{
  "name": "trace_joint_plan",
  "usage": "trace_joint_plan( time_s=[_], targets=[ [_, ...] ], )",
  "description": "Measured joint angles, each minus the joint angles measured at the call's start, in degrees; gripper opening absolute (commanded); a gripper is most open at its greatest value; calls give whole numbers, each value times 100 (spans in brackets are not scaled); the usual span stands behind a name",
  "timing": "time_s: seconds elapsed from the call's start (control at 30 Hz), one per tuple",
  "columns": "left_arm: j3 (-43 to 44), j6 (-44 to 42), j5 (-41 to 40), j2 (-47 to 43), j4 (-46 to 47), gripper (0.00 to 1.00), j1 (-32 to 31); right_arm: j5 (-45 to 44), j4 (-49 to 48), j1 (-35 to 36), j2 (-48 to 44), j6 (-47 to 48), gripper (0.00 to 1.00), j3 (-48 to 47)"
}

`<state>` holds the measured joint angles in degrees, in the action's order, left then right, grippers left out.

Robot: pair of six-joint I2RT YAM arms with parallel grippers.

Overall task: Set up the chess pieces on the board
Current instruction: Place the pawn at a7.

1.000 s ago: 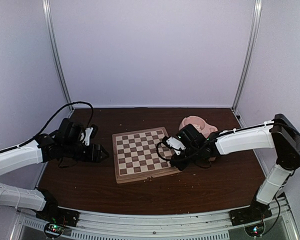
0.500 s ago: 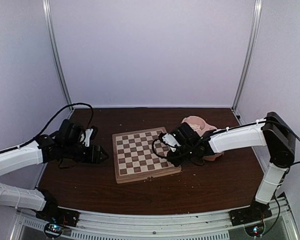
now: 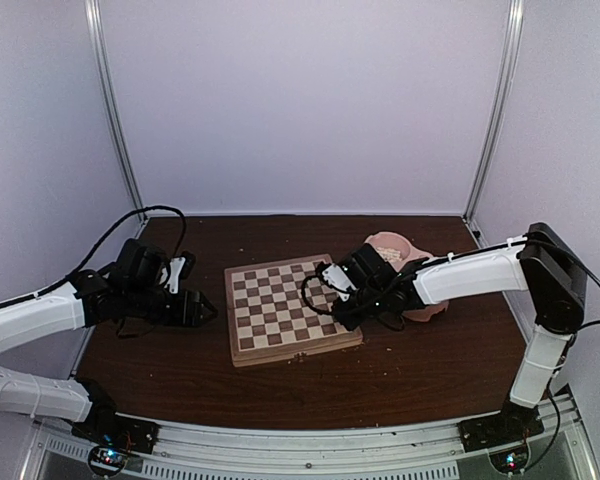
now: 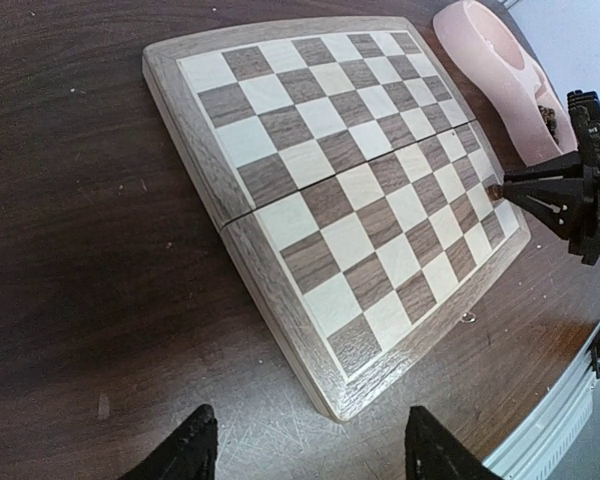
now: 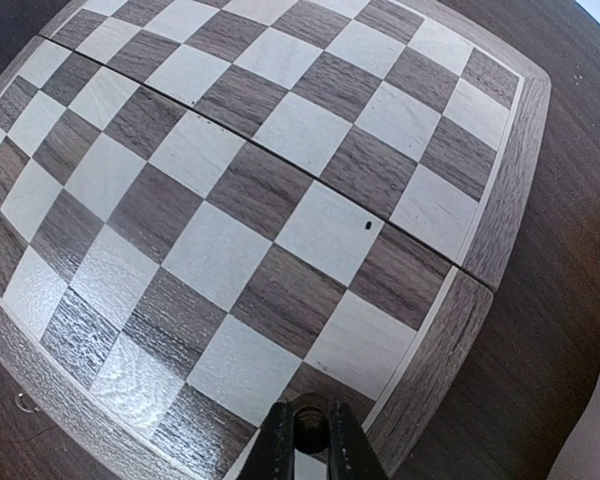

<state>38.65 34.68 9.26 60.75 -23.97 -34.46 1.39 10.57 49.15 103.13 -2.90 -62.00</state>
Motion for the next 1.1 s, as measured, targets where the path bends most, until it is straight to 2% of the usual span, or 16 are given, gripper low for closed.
trace_joint_plan(
  time_s=[0.2,0.37,0.53,0.93,1.1],
  targets=[
    [0,0,0,0,0,64,0,-92,-15,0,66,7,13,-66],
    [0,0,-2,0,0,64,0,-146,-13,0,70,15,19,-70],
    [-2,0,-2,0,0,64,0,-164,11,-2,72,28,38,-70],
    [-72,-2,-2,-63,17,64,0,-166,35,-2,59,4,41,-70],
    [-118,-4,0,-109,24,64,0,-168,26,-39,-219,-48,41,-24]
  ],
)
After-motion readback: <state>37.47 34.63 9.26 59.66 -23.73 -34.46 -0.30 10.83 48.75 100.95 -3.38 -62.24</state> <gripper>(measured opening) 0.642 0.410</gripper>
